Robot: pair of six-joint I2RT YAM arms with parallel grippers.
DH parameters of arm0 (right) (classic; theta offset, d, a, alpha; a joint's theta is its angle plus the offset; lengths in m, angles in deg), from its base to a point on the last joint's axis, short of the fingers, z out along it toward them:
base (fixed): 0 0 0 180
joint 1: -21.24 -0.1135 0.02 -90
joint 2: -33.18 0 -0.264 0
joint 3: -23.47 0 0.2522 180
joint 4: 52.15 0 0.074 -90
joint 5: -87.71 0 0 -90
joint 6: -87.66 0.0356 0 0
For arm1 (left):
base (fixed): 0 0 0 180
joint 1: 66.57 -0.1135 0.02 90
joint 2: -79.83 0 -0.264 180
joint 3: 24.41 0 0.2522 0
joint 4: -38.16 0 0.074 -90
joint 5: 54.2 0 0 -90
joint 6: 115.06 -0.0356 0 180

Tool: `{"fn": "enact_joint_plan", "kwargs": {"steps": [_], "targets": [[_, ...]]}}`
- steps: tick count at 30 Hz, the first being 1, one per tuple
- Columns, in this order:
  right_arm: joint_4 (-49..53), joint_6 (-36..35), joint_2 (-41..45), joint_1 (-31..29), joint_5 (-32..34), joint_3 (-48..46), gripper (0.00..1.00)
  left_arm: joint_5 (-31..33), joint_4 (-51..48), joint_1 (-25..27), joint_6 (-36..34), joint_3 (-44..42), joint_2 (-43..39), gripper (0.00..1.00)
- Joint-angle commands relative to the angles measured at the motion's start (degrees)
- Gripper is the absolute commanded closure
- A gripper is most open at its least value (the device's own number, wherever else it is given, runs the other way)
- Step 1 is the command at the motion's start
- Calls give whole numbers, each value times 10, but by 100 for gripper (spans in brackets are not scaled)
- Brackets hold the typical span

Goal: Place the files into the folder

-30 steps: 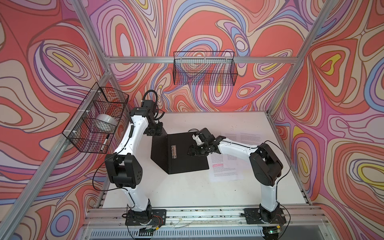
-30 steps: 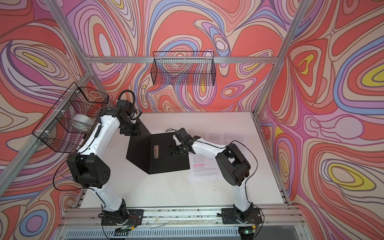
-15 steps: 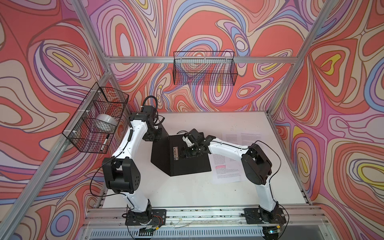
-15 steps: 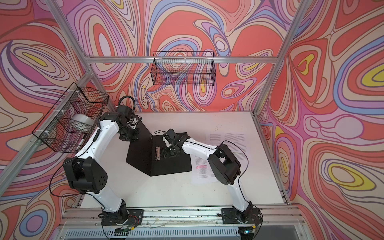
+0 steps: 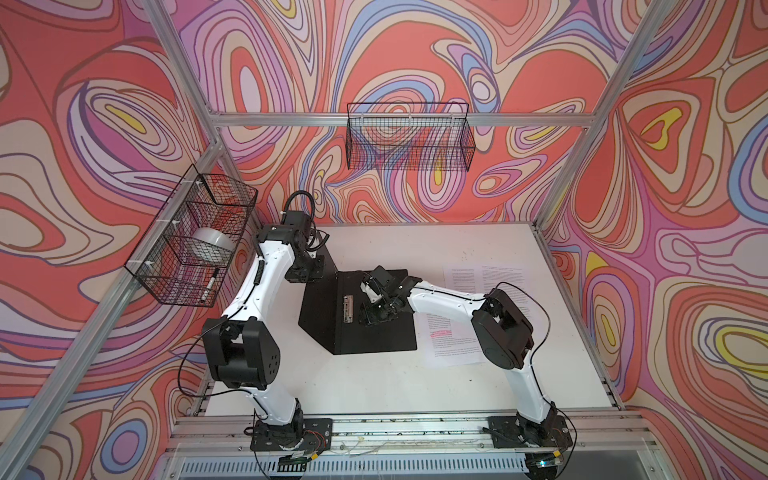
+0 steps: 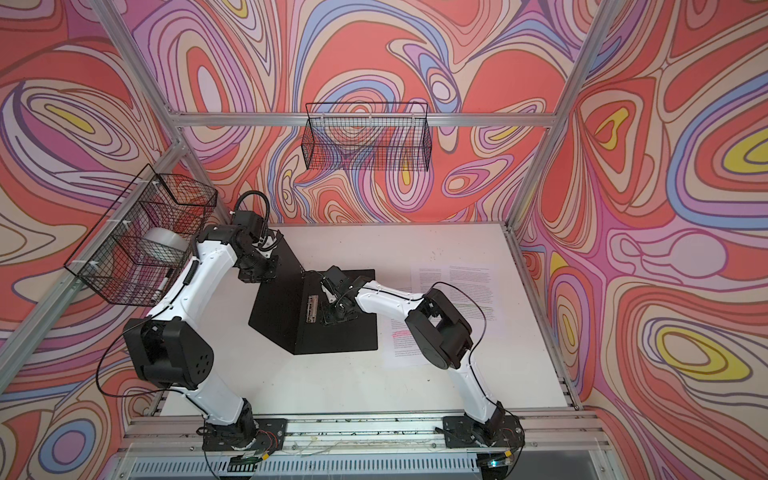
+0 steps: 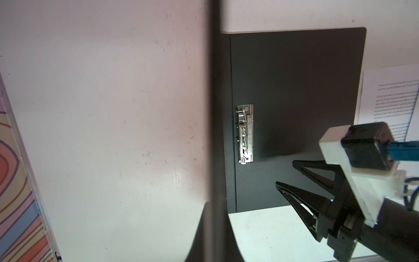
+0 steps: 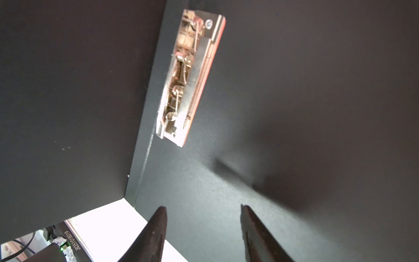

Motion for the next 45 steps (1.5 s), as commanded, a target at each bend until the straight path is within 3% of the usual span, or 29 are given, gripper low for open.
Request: {"fn": "enact_joint_plan", "kwargs": {"steps": [1, 11, 19, 28, 45], "targets": [[0, 10, 13, -4, 4, 4, 49, 0, -10, 1, -6, -6, -19, 100], [-38, 30, -34, -18, -8, 45, 60, -15, -24, 0, 2, -5, -21, 100], [-26, 28, -76, -30, -13, 87, 63, -41, -46, 0, 19, -7, -21, 100], [-29, 34, -73, -32, -27, 79, 66, -53, -60, -4, 8, -10, -33, 100], [-36, 58, -77, -40, -62, 68, 72, -42, -22, -6, 60, -84, -79, 100]]}}
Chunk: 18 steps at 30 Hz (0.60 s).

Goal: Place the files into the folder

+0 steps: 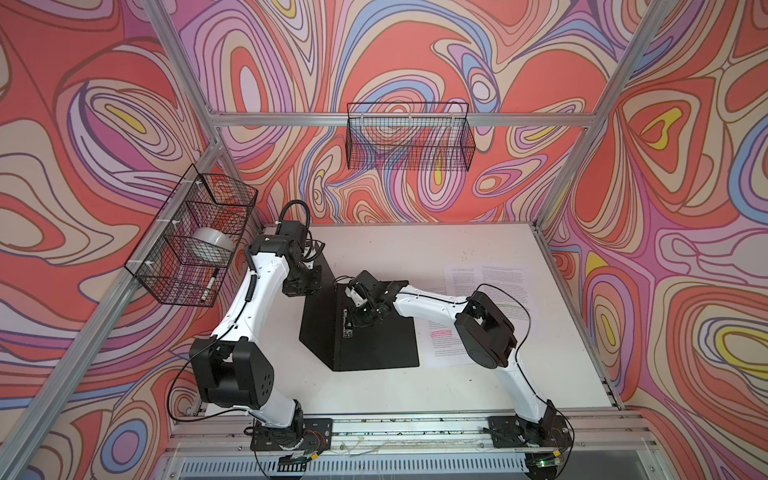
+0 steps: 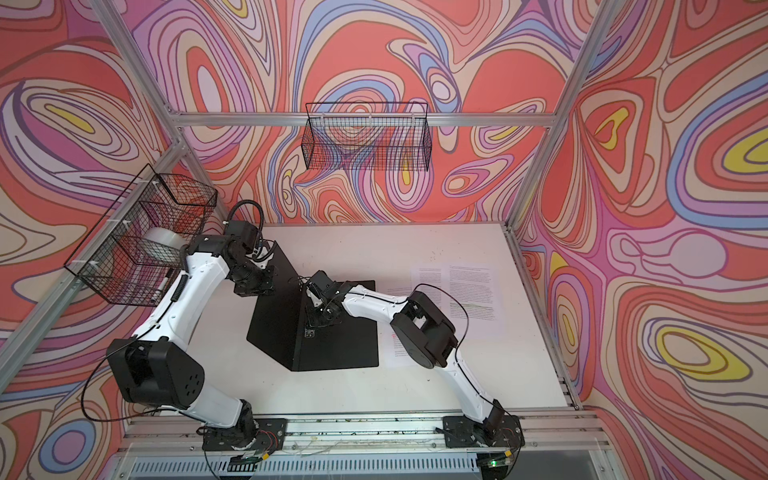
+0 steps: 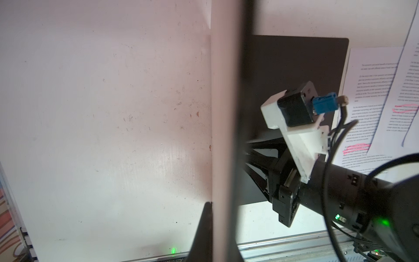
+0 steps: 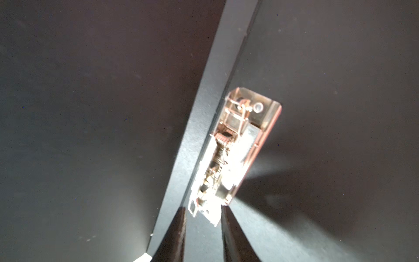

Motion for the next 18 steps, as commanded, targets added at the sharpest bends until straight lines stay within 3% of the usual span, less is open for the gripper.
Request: {"fn": "enact_joint_plan", "kwargs": {"steps": [1, 18], "targets": [[-4, 7, -7, -10, -7, -7, 72, -4, 3, -4, 14, -11, -5, 100], [5, 15, -25, -20, -7, -11, 77, -13, 1, -4, 13, -10, -3, 100]]}}
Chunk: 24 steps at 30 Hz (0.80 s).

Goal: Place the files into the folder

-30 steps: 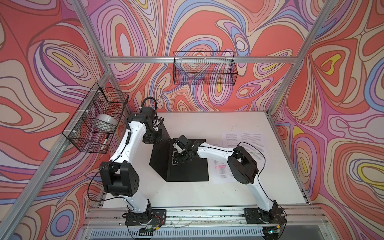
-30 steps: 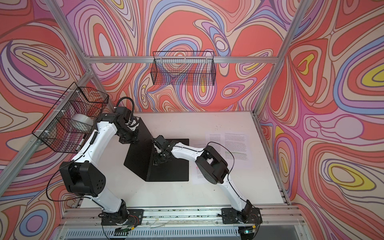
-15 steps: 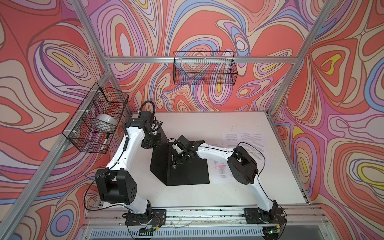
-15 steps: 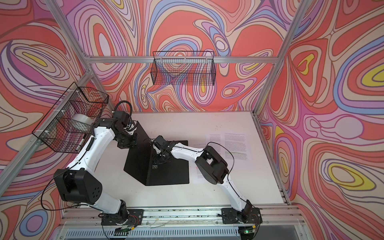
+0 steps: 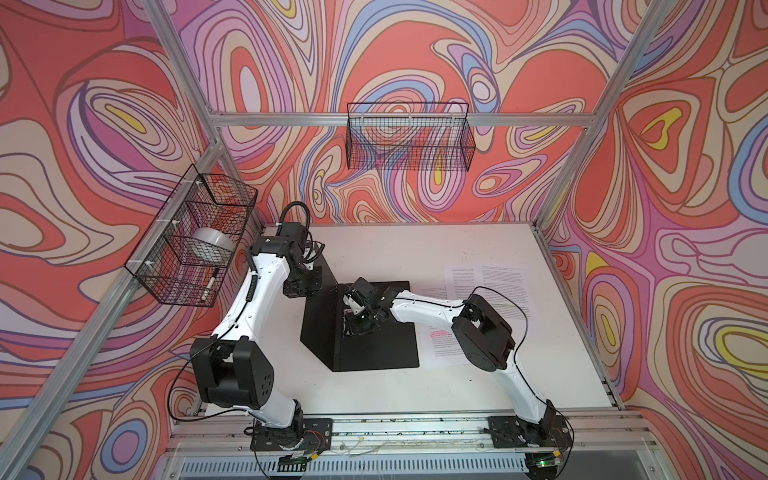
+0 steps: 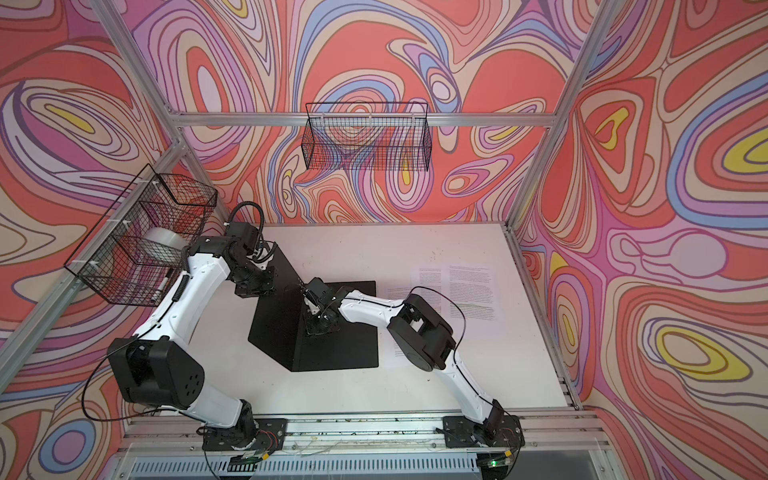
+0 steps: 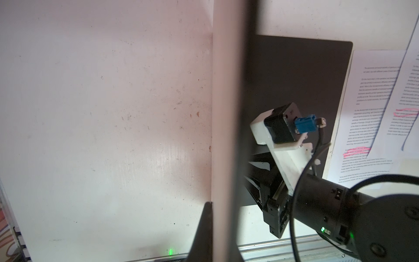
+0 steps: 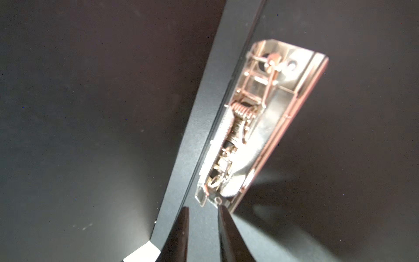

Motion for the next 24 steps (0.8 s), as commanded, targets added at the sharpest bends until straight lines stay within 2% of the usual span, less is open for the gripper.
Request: {"fn": "enact_joint_plan", "kwargs": {"steps": [1, 12, 24], "targets": [[-3, 4, -21, -3, -3, 0, 77, -13, -4, -4, 5, -6, -3, 100], [-18, 15, -32, -2, -16, 4, 81, -24, -5, -4, 8, -5, -2, 100], [9, 20, -43, -3, 6, 20, 84, -41, -6, -4, 19, -11, -19, 100]]}}
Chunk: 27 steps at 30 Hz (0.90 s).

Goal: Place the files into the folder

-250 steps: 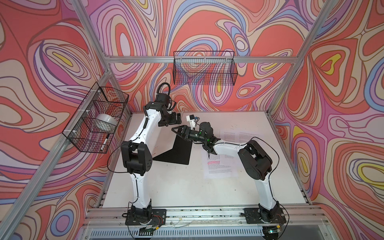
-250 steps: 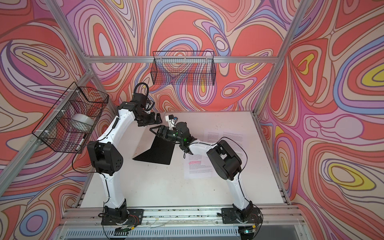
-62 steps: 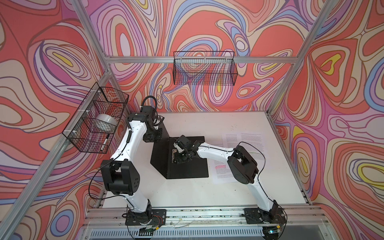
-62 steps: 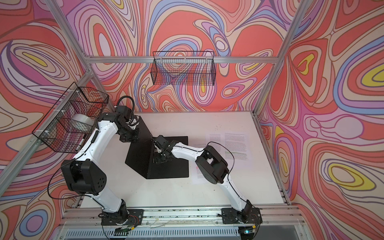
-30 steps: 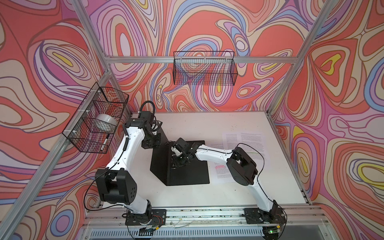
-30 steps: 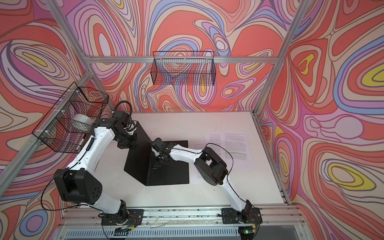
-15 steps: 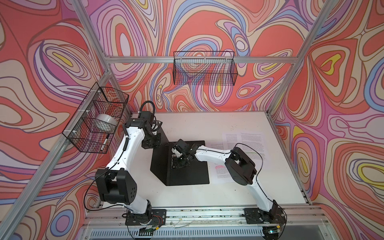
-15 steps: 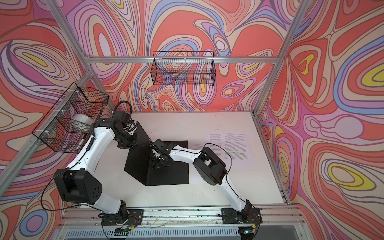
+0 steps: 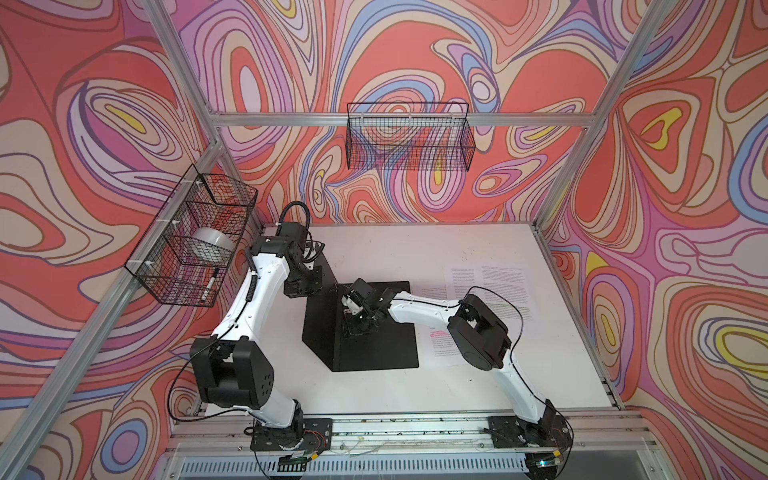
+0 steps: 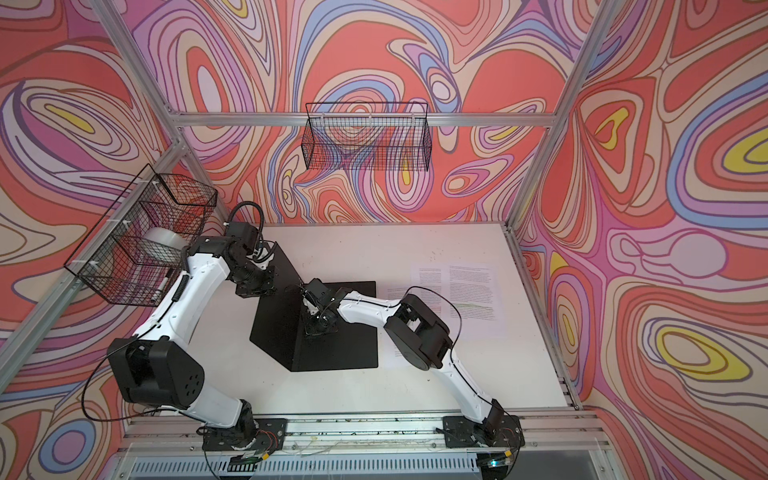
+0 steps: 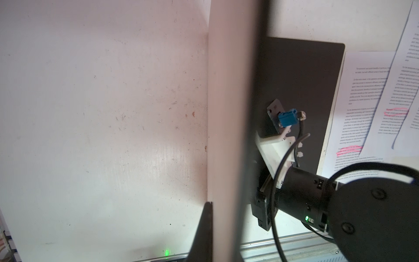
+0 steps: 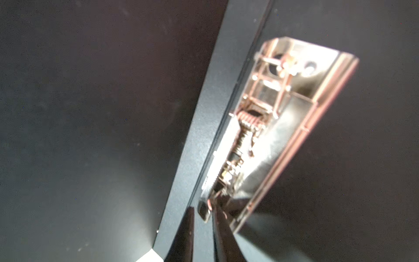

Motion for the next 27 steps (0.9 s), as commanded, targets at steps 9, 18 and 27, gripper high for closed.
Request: {"fn": "enact_joint_plan", "kwargs": {"steps": [9, 18, 27], "targets": [[146, -8, -55, -17, 104, 79, 92, -73, -13, -5, 23, -13, -22, 100], [186, 9, -80, -31, 137, 98, 99, -105, -15, -5, 26, -9, -15, 100], [235, 18, -103, -36, 188, 110, 100, -108, -21, -5, 22, -7, -23, 100]]}}
